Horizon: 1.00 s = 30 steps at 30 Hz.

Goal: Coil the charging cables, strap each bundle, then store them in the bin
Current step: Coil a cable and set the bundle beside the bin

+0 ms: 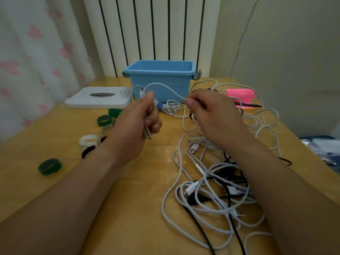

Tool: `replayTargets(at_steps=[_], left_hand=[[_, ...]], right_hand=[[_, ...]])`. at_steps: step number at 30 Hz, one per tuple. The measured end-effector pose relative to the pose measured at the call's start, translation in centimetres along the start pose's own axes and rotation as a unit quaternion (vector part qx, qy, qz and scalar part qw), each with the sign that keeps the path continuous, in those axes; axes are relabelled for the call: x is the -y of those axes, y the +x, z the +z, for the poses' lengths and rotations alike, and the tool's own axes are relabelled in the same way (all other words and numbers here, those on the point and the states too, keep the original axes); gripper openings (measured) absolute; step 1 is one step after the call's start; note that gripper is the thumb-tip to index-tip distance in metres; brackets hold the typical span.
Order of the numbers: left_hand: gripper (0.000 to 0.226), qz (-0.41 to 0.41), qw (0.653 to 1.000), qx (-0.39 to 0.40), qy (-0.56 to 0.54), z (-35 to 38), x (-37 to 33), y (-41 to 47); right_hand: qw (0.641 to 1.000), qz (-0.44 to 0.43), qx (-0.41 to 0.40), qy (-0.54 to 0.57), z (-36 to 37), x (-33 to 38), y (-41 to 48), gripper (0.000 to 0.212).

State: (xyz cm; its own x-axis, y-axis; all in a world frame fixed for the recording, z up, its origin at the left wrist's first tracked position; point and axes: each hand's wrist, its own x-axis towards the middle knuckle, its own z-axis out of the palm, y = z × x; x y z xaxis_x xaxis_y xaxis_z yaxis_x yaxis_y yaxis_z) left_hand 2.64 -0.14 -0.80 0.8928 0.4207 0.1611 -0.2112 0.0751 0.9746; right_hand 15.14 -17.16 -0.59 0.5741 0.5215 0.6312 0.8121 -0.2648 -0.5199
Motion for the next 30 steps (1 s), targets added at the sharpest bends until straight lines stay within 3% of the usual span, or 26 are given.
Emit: replayTargets(at_steps=[3, 6, 10, 12, 14, 17, 19, 22, 26, 30], left_hand=[[0.045, -0.004, 0.999, 0.029, 0.037, 1.2, 0.7, -0.4], [0.072, 0.016, 0.996, 0.016, 0.091, 1.6, 1.2, -0.2], [0.05, 0.014, 0.993, -0.064, 0.096, 1.7, 1.5, 0.0], [0.04, 0.02, 0.996, -0.084, 0.038, 1.4, 1.6, 0.4], [0.037, 0.021, 0.991, -0.081, -0.106, 0.7, 1.1, 0.9], [0.034, 0.004, 0.96, -0.057, -0.273, -1.1, -0.4, 1.3], [0.031, -0.001, 0.975, -0.073, -0.212, -2.1, -1.0, 1.4], [0.024, -0.009, 0.997, -0.081, 0.018, -1.9, -0.5, 1.2], [0.033, 0.005, 0.95, 0.001, 0.311, 0.1, 0.5, 0.1], [0.024, 0.04, 0.903, 0.131, 0.408, 1.4, 0.6, -0.8]], right_hand=[[0.998, -0.029, 0.051, -0.01, 1.5, 1.7, -1.0, 0.018], [0.994, -0.055, 0.084, -0.032, 2.5, 2.8, -1.4, 0.018], [0.99, -0.074, 0.093, -0.07, 2.4, 3.1, -1.6, 0.012], [0.984, -0.067, 0.137, -0.088, 2.5, 3.3, -1.6, 0.01], [0.978, -0.048, 0.163, -0.119, 2.3, 2.9, -1.4, 0.014], [0.977, -0.023, 0.14, -0.159, 1.3, 1.6, -0.9, 0.014], [0.976, -0.028, 0.11, -0.185, 0.9, 0.8, -0.6, 0.011], [0.971, -0.045, 0.057, -0.227, 0.6, 0.4, -0.3, 0.006], [0.973, -0.038, -0.008, -0.228, 0.4, 0.5, -0.1, 0.013], [0.993, -0.037, 0.002, -0.111, 0.8, 0.9, -0.3, 0.022]])
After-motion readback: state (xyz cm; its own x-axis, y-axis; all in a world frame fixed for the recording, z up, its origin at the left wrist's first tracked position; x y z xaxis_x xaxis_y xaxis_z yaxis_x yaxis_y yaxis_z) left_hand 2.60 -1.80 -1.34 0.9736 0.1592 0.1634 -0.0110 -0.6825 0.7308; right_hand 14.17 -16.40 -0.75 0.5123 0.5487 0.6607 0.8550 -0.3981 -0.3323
